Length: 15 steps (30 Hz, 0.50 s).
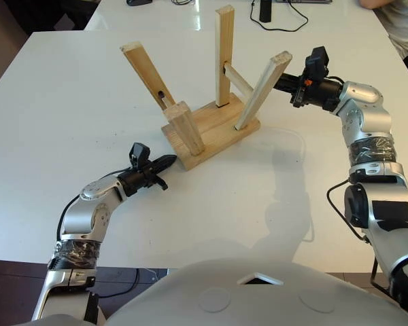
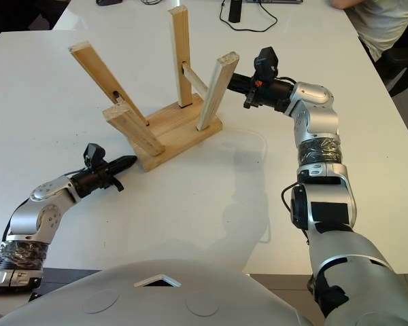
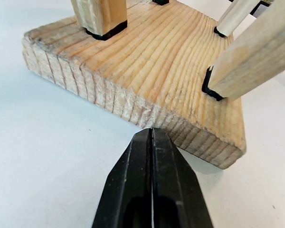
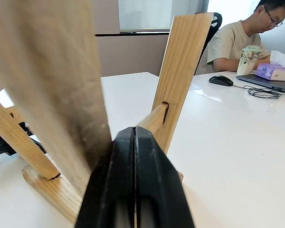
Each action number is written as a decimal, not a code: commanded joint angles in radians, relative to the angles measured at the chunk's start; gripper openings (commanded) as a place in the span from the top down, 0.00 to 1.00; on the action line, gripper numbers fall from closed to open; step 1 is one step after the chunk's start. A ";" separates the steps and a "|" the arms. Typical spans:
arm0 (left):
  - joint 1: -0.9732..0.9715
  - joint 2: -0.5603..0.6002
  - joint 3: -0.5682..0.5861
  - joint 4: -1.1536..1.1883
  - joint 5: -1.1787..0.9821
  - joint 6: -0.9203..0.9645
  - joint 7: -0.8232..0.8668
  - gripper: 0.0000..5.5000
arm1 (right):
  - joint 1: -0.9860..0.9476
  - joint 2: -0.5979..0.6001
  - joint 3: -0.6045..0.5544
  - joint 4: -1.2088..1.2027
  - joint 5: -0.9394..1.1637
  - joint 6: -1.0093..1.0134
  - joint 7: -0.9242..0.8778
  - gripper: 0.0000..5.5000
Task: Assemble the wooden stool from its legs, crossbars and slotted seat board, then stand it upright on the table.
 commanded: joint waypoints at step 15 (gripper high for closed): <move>0.121 0.076 -0.032 -0.061 0.054 0.077 -0.047 0.99 | -0.005 0.078 0.127 0.465 -0.293 -0.329 -0.383 1.00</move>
